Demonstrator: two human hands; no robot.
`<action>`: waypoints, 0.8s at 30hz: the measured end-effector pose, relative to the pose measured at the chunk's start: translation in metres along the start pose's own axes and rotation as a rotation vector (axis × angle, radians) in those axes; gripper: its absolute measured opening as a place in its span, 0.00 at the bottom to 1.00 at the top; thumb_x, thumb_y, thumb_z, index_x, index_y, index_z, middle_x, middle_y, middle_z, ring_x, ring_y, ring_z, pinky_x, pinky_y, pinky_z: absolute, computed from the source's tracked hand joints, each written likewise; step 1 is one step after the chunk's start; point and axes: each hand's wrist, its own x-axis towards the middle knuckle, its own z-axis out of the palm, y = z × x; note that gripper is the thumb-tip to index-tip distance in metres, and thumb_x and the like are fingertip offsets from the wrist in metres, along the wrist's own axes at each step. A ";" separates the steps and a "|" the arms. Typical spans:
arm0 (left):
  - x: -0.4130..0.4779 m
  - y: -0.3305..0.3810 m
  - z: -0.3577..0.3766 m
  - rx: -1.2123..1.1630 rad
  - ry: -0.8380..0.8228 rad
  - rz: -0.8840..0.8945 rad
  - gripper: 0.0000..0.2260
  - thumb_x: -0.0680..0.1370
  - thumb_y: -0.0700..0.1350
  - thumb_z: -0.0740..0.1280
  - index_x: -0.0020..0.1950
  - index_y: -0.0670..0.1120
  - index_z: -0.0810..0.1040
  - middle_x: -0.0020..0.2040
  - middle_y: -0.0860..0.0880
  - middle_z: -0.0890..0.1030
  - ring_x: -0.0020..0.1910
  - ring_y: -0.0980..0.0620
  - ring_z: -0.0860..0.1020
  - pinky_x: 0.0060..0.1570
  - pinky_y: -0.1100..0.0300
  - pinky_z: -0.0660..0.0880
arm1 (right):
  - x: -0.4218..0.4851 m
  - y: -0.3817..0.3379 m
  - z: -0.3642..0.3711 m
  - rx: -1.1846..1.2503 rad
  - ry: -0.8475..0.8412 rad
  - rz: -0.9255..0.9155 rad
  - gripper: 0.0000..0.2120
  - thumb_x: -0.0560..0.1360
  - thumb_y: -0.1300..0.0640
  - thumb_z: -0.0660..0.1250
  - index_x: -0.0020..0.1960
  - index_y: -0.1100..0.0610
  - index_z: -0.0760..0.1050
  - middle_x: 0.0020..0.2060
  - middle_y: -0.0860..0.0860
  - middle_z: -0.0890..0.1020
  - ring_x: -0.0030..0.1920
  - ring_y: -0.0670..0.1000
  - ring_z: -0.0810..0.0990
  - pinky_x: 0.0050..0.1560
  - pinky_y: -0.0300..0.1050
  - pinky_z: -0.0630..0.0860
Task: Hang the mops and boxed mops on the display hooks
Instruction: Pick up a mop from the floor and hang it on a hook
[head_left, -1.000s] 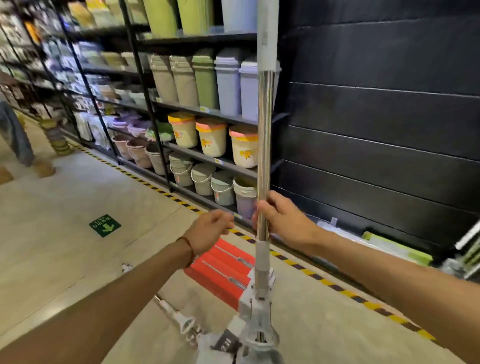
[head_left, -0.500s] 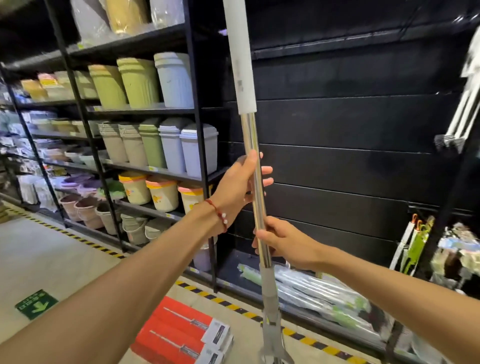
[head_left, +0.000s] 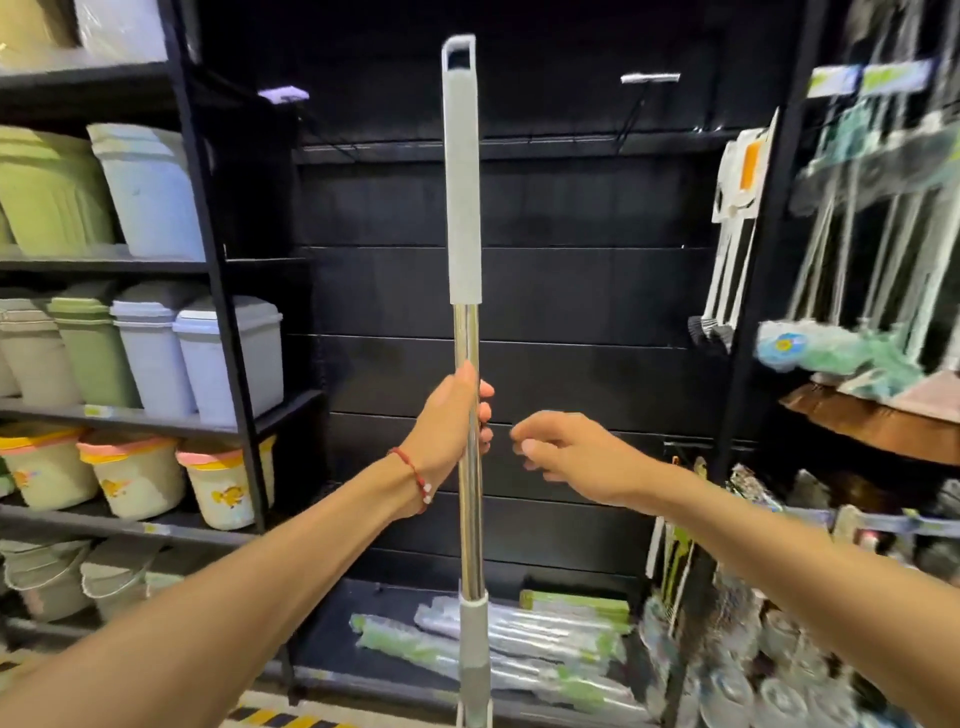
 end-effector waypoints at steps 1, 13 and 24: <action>0.012 -0.001 0.002 -0.011 -0.019 0.005 0.19 0.88 0.56 0.50 0.53 0.43 0.71 0.37 0.49 0.71 0.33 0.53 0.70 0.39 0.57 0.73 | 0.010 0.000 -0.011 0.040 0.081 0.005 0.14 0.86 0.56 0.60 0.68 0.56 0.76 0.59 0.54 0.83 0.58 0.55 0.83 0.63 0.58 0.80; 0.142 -0.007 0.029 0.012 -0.321 -0.059 0.20 0.86 0.60 0.51 0.48 0.47 0.71 0.36 0.49 0.70 0.33 0.55 0.69 0.37 0.62 0.74 | 0.145 -0.041 -0.098 0.400 0.547 -0.109 0.25 0.87 0.43 0.53 0.79 0.53 0.60 0.65 0.49 0.77 0.62 0.50 0.81 0.61 0.48 0.80; 0.232 -0.037 0.060 0.128 -0.423 0.010 0.25 0.86 0.60 0.50 0.49 0.42 0.75 0.41 0.46 0.77 0.39 0.51 0.78 0.45 0.61 0.80 | 0.222 0.013 -0.122 0.489 0.673 -0.133 0.15 0.87 0.44 0.54 0.65 0.54 0.68 0.49 0.53 0.78 0.45 0.49 0.81 0.54 0.53 0.84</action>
